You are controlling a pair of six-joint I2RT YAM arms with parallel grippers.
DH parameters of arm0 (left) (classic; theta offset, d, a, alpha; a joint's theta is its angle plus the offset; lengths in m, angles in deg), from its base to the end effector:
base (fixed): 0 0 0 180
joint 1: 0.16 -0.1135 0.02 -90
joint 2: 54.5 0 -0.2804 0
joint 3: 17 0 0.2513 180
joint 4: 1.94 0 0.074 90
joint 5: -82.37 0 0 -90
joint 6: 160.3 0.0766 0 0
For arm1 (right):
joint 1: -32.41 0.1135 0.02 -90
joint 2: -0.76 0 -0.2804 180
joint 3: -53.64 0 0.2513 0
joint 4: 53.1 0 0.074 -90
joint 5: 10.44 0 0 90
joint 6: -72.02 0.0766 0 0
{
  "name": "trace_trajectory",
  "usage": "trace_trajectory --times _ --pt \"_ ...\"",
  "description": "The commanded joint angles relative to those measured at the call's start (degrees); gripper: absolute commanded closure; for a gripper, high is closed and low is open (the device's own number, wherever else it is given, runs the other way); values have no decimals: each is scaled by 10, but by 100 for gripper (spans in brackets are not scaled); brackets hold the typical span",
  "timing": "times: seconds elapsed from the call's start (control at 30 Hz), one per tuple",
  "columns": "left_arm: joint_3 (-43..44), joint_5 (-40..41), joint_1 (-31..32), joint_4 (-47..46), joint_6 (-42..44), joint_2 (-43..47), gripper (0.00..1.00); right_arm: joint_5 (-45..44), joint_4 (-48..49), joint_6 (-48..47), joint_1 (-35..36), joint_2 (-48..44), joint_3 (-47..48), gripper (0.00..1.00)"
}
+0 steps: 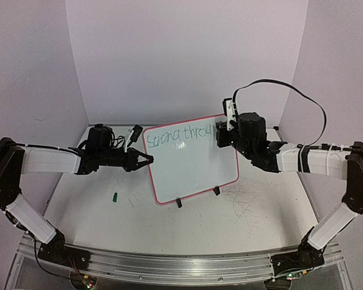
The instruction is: Write a sentence on the whiteboard
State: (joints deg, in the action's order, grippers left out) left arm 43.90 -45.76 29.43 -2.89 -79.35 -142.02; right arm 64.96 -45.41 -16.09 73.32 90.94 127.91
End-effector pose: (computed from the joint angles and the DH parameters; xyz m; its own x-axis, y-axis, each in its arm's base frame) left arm 0.2841 -0.2157 0.2229 -0.5092 0.1469 -0.8480 0.8022 0.4378 -0.4059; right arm 0.3219 0.2534 0.3038 -0.1227 -0.0641 -0.9904 -0.4414 0.8973 -0.0034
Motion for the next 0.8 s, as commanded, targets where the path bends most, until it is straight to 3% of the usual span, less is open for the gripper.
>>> trace_trajectory --times 0.0,0.33,0.77 --pt "19 85 -5 19 55 -9 100 11 -4 13 1 -20 -19 100" --pt "18 85 -4 20 55 -9 100 -32 -16 21 1 -29 -28 100" --pt "18 83 -2 20 58 -12 100 -40 15 -1 1 10 33 100"
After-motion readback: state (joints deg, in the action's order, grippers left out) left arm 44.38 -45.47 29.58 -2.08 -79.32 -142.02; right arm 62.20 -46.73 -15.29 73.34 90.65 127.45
